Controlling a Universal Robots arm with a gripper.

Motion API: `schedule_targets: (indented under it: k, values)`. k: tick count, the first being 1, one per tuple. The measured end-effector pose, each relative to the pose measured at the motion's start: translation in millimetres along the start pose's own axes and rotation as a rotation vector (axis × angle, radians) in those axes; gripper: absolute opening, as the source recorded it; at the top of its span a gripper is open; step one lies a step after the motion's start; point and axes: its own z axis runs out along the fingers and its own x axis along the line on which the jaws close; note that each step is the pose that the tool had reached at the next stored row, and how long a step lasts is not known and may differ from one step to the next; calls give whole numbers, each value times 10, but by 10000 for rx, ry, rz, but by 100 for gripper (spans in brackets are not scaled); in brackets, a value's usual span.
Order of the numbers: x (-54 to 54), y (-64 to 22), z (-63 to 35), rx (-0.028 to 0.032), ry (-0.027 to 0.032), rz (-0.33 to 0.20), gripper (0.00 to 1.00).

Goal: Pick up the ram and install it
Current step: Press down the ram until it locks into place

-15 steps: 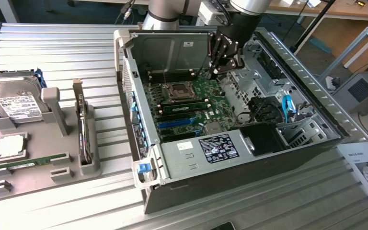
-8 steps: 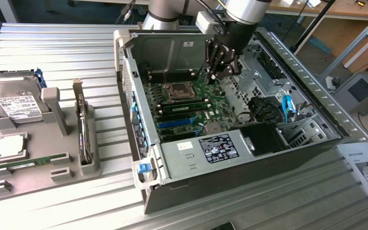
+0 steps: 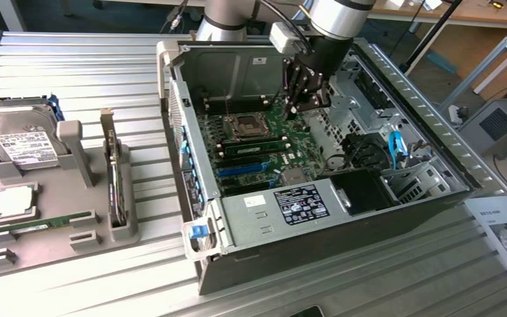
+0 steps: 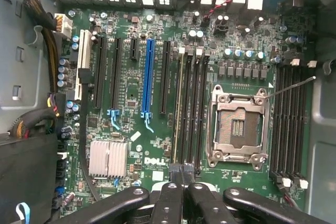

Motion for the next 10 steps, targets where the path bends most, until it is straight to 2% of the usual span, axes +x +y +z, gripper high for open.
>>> schedule_targets:
  k: [3, 5, 6, 10]
  values:
    - [2, -24, 1, 1, 0, -1, 11]
    - [9, -131, -2, 0, 2, -1, 11]
    - [10, -154, -3, 1, 2, -1, 11]
    - [11, -155, 9, 0, 0, 0, 11]
